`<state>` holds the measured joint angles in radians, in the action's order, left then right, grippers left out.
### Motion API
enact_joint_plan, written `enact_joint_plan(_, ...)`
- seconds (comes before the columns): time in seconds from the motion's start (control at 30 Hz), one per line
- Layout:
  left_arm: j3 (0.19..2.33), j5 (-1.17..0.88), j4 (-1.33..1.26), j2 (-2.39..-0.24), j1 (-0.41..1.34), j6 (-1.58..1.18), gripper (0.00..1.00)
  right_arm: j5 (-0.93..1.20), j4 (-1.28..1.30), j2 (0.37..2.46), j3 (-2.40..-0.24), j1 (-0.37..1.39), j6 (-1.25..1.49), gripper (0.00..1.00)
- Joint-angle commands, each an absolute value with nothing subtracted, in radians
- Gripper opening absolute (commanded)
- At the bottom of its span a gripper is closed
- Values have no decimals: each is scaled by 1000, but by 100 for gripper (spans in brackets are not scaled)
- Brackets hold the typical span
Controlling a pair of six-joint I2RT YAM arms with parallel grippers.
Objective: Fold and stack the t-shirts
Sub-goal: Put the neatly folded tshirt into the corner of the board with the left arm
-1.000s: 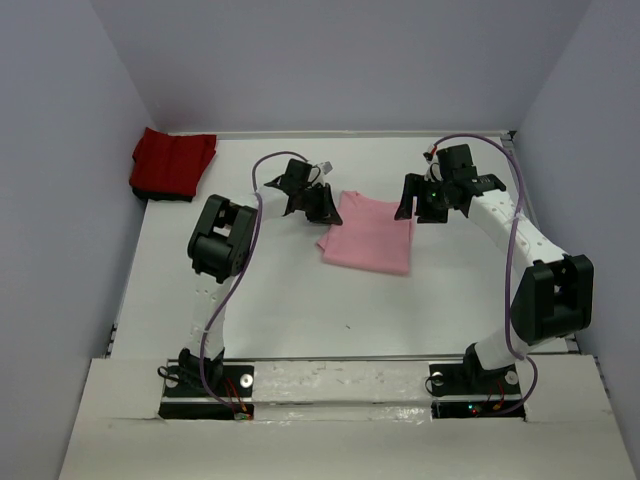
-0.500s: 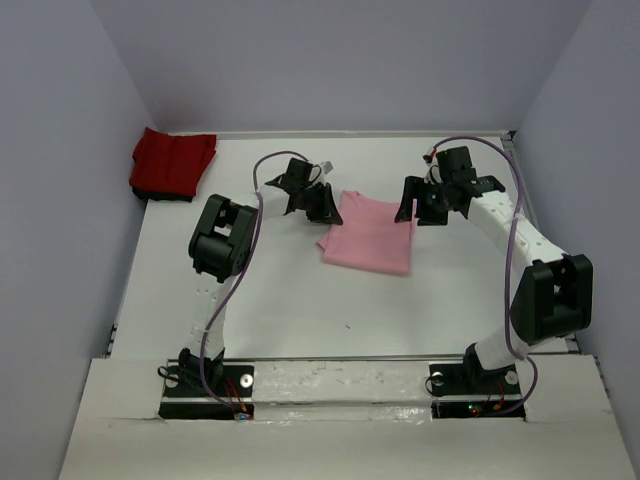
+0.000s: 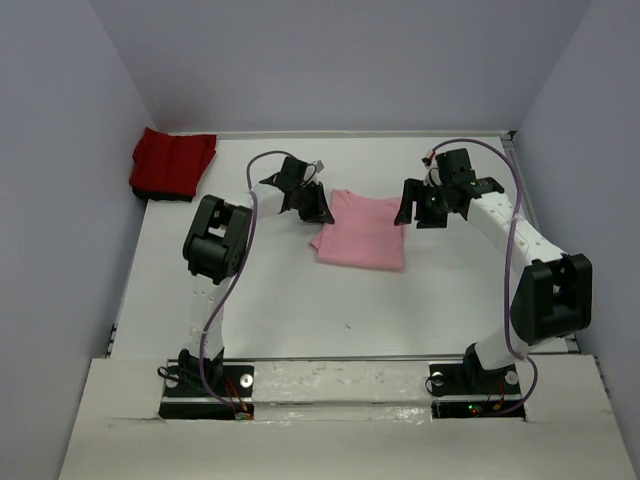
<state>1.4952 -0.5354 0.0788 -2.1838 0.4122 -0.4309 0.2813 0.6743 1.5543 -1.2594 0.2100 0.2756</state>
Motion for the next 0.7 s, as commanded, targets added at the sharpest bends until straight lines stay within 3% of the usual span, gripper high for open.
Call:
enact_joint_plan(0.0, 1575, -330, 330, -2194, 393, -336, 0, 302, 660, 1534, -1264, 206, 258, 72)
enact_joint_plan(0.33, 1981, -233, 532, -2335, 264, -256, 0, 318, 655, 1537, -1262, 206, 256, 72)
enact_joint_plan(0.67, 2140, -129, 587, -2417, 121, -215, 0, 322, 653, 1540, -1262, 206, 261, 72)
